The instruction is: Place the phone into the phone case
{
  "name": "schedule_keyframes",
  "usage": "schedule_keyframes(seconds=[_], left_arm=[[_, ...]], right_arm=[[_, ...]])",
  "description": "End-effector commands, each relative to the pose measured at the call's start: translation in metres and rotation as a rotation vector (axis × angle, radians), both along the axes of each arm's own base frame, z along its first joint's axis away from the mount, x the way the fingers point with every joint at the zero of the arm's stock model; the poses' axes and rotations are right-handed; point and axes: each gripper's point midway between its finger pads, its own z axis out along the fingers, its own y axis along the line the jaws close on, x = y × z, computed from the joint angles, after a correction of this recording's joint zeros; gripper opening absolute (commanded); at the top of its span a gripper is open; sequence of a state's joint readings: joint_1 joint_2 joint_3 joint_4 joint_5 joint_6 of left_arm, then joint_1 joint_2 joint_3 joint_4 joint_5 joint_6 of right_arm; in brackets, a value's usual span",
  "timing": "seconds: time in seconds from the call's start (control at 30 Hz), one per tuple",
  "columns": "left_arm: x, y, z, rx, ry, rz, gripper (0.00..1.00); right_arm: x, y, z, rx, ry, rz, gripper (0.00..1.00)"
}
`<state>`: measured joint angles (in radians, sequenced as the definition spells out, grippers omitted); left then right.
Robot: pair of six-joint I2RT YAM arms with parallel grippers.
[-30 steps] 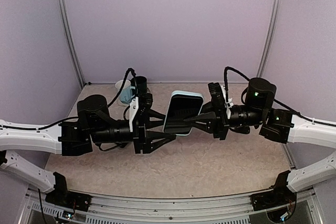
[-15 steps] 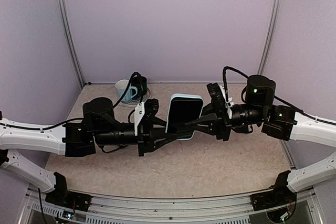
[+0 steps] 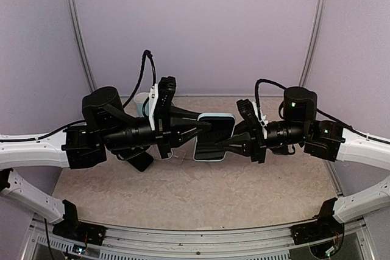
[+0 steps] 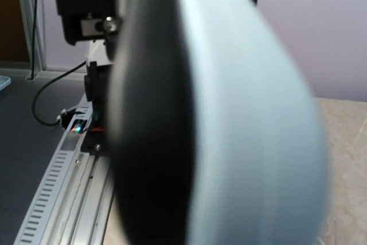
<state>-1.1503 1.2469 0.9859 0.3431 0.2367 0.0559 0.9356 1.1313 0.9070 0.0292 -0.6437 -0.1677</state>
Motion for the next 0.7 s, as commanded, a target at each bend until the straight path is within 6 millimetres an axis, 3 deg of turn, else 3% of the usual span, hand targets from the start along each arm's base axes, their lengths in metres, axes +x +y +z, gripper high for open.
schedule_keyframes(seconds=[0.0, 0.2, 0.23, 0.3, 0.33, 0.37, 0.5, 0.67], left_arm=[[0.008, -0.012, -0.005, 0.019, 0.023, 0.012, 0.0], [-0.001, -0.006, 0.001, -0.008, 0.008, -0.021, 0.0], [-0.007, -0.007, 0.002, -0.006, -0.001, -0.051, 0.08], [-0.011, -0.006, -0.001, 0.008, 0.003, -0.072, 0.51], [-0.008, -0.005, -0.004, 0.018, 0.009, -0.056, 0.61], [-0.004, -0.003, -0.007, 0.026, 0.012, -0.029, 0.65], [-0.011, 0.016, -0.011, 0.007, -0.009, -0.028, 0.66], [-0.028, 0.023, -0.006, -0.032, -0.036, -0.094, 0.48]], right_arm=[[-0.007, 0.0, 0.027, 0.07, -0.068, 0.019, 0.0], [-0.007, -0.001, 0.022, 0.048, -0.072, 0.018, 0.0], [-0.008, -0.002, 0.022, 0.045, -0.078, 0.019, 0.0], [-0.012, -0.003, 0.027, 0.056, -0.092, 0.036, 0.0], [-0.016, -0.005, 0.031, 0.069, -0.101, 0.054, 0.0], [-0.02, -0.007, 0.036, 0.084, -0.109, 0.073, 0.0], [-0.04, -0.015, 0.043, 0.103, -0.164, 0.17, 0.0], [-0.035, -0.013, 0.031, 0.075, -0.24, 0.159, 0.0]])
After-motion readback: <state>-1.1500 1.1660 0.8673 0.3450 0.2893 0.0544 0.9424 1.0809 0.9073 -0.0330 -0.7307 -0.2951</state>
